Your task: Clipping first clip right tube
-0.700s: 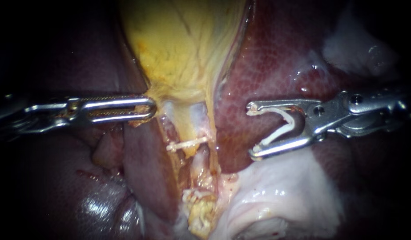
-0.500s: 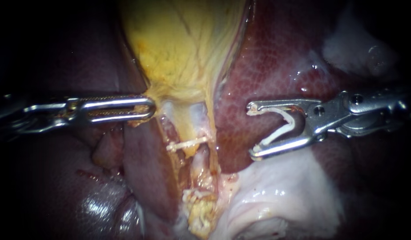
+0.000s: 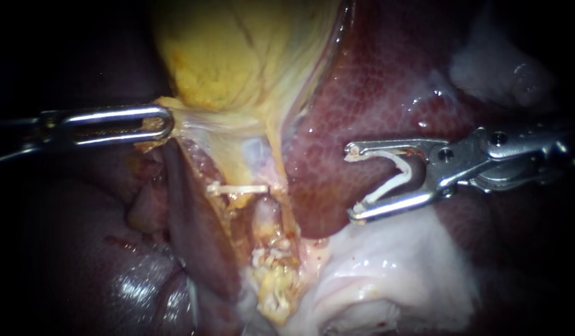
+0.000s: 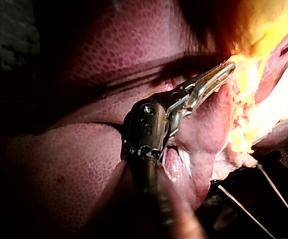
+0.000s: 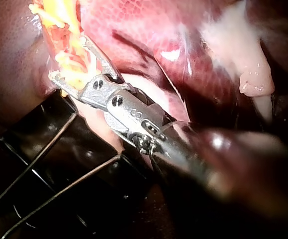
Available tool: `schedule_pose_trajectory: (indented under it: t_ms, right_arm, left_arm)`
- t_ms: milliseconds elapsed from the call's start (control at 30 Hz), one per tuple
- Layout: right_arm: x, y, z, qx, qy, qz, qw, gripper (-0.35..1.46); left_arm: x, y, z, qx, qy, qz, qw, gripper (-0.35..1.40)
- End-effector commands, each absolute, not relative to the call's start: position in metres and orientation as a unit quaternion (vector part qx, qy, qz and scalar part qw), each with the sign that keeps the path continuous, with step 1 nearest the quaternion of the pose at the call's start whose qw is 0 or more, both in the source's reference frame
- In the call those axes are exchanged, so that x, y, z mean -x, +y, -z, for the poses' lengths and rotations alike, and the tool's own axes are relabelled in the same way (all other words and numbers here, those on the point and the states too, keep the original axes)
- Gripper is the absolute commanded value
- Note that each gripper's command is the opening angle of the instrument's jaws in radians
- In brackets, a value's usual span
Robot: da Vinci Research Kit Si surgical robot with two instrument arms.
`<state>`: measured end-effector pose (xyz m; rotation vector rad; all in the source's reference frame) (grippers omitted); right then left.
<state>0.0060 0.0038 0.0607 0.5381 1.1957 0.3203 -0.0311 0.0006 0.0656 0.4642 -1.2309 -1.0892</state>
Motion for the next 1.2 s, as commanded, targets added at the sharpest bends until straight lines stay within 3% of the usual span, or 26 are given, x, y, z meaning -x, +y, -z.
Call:
schedule_pose_trajectory:
  t_ms: [33,133,600,1000,1200]
  right_arm:
    - [-0.0062,0.0035,-0.0611,-0.252,0.554,-0.144,0.78,0.6]
    - [-0.0071,0.0023,-0.0628,-0.26,0.557,-0.139,0.776,0.6]
    - [-0.0097,-0.0015,-0.0734,-0.326,0.515,-0.153,0.778,0.58]
    - [-0.0125,-0.0016,-0.077,-0.348,0.508,-0.164,0.771,0.58]
    - [-0.0138,-0.0019,-0.0779,-0.391,0.504,-0.166,0.752,0.56]
  left_arm:
    - [0.0312,0.0006,-0.0656,-0.204,-0.543,0.481,0.657,-0.35]
    - [0.0311,0.0006,-0.0656,-0.204,-0.543,0.48,0.657,-0.35]
    - [0.0311,0.0004,-0.0653,-0.204,-0.543,0.481,0.657,-0.35]
    - [0.0312,0.0002,-0.0653,-0.203,-0.543,0.481,0.658,-0.35]
    - [0.0313,0.0002,-0.0653,-0.203,-0.543,0.481,0.658,-0.35]
